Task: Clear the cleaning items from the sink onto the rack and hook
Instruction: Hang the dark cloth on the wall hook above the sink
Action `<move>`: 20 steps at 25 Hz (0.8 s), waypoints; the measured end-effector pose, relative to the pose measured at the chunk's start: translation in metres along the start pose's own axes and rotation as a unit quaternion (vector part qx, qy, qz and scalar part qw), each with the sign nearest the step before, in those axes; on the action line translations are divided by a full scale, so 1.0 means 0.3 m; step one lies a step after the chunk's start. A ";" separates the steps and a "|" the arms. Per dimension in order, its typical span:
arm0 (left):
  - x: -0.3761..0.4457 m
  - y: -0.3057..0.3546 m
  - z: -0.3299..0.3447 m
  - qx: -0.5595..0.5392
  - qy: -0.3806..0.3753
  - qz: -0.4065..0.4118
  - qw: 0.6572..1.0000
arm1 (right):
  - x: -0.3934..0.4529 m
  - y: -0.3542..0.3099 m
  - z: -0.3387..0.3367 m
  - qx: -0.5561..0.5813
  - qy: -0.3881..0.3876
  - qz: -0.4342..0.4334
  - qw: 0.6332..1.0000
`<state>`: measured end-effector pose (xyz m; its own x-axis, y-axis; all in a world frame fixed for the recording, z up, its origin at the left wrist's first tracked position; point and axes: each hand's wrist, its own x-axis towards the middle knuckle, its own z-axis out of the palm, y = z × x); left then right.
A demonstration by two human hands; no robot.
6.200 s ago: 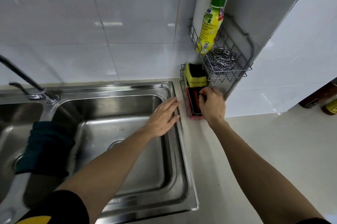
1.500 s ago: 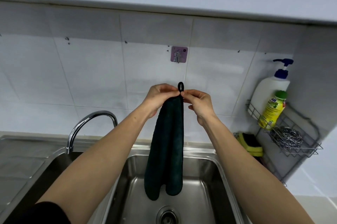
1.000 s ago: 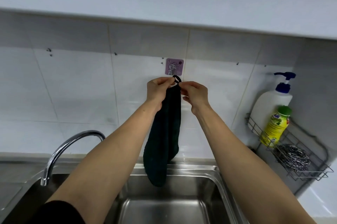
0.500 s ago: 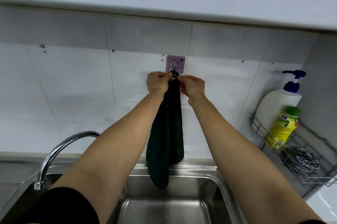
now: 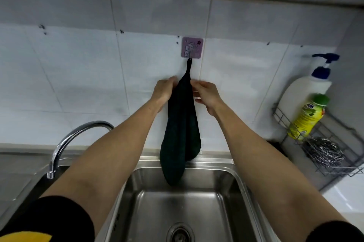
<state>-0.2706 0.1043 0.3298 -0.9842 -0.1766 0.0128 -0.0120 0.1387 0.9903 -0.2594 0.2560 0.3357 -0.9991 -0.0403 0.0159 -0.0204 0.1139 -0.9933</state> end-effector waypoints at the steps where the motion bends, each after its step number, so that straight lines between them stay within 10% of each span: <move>1: -0.017 -0.020 -0.015 0.009 -0.007 -0.016 1.000 | -0.012 0.026 -0.009 -0.011 -0.009 0.004 1.000; 11: -0.212 -0.378 -0.221 0.174 -0.116 -0.042 0.977 | -0.152 0.320 -0.100 -0.176 -0.072 0.034 0.981; 20: -0.215 -0.401 -0.285 0.276 0.117 -0.054 0.952 | -0.149 0.394 -0.257 -0.307 0.060 0.119 0.942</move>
<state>-0.1905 0.0157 0.2216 -0.9060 -0.4231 0.0091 -0.2667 0.5875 0.7640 -0.2202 0.3479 0.2264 -0.9744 0.1668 -0.1505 0.2237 0.6597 -0.7175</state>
